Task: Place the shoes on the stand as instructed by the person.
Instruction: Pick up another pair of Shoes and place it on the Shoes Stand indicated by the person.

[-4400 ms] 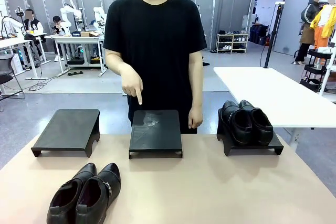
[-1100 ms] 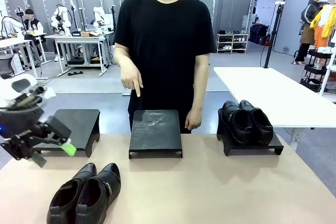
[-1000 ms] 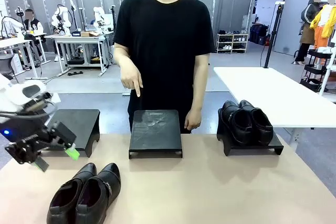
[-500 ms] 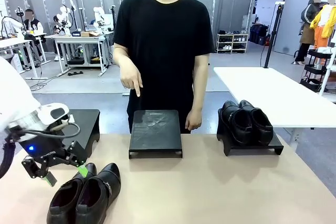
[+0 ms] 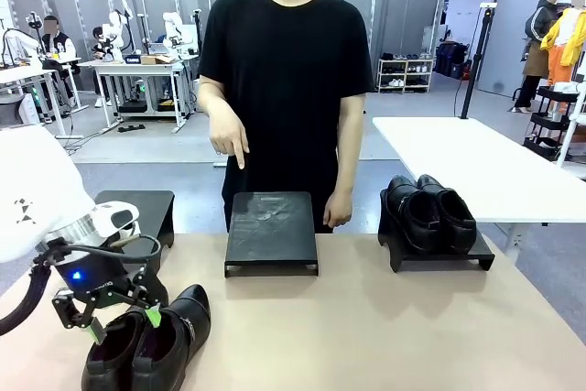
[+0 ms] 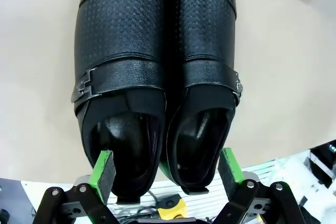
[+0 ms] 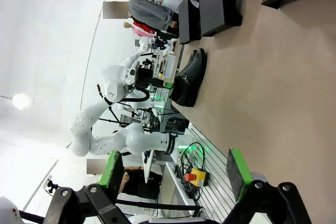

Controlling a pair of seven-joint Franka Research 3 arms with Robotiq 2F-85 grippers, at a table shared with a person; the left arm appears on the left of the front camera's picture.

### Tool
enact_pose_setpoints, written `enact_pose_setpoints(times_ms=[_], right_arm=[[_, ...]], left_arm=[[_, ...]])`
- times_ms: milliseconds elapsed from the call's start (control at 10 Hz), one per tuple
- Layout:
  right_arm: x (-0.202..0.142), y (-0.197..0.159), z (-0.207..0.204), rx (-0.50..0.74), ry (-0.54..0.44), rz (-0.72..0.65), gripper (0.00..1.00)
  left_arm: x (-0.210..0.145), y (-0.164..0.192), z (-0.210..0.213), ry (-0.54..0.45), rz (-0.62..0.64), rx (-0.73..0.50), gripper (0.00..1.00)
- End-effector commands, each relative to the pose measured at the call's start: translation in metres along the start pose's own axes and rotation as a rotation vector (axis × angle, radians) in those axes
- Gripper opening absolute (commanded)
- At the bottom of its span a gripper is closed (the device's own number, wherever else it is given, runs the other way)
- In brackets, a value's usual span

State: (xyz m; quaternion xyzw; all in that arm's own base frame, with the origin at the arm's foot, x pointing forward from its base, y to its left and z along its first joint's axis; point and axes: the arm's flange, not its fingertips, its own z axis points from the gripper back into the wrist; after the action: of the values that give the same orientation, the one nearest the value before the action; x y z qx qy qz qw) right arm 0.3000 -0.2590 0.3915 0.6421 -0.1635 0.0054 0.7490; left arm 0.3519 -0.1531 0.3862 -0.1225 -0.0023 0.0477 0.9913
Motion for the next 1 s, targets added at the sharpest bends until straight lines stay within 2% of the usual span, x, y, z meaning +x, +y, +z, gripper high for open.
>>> enact_pose_setpoints(times_ms=[0,500,600,700,800,900], right_arm=[[0.0,0.0,0.0,0.001,-0.004,0.004,1.0],[0.0,0.0,0.0,0.001,-0.004,0.004,1.0],[0.0,0.0,0.0,0.001,-0.004,0.004,1.0],[0.0,0.0,0.0,0.001,-0.004,0.004,1.0],[0.0,0.0,0.0,0.001,-0.004,0.004,1.0],[0.0,0.0,0.0,0.001,-0.004,0.004,1.0]], left_arm=[[-0.007,0.004,-0.019,-0.027,0.013,0.032,1.0],[-0.003,-0.002,-0.047,-0.049,-0.001,0.104,1.0],[-0.001,-0.004,-0.052,-0.049,-0.007,0.104,0.73],[-0.004,-0.004,-0.053,-0.048,-0.003,0.109,0.56],[-0.006,-0.004,-0.055,-0.014,-0.019,0.127,0.17],[-0.006,-0.003,-0.058,-0.011,-0.011,0.154,0.0]])
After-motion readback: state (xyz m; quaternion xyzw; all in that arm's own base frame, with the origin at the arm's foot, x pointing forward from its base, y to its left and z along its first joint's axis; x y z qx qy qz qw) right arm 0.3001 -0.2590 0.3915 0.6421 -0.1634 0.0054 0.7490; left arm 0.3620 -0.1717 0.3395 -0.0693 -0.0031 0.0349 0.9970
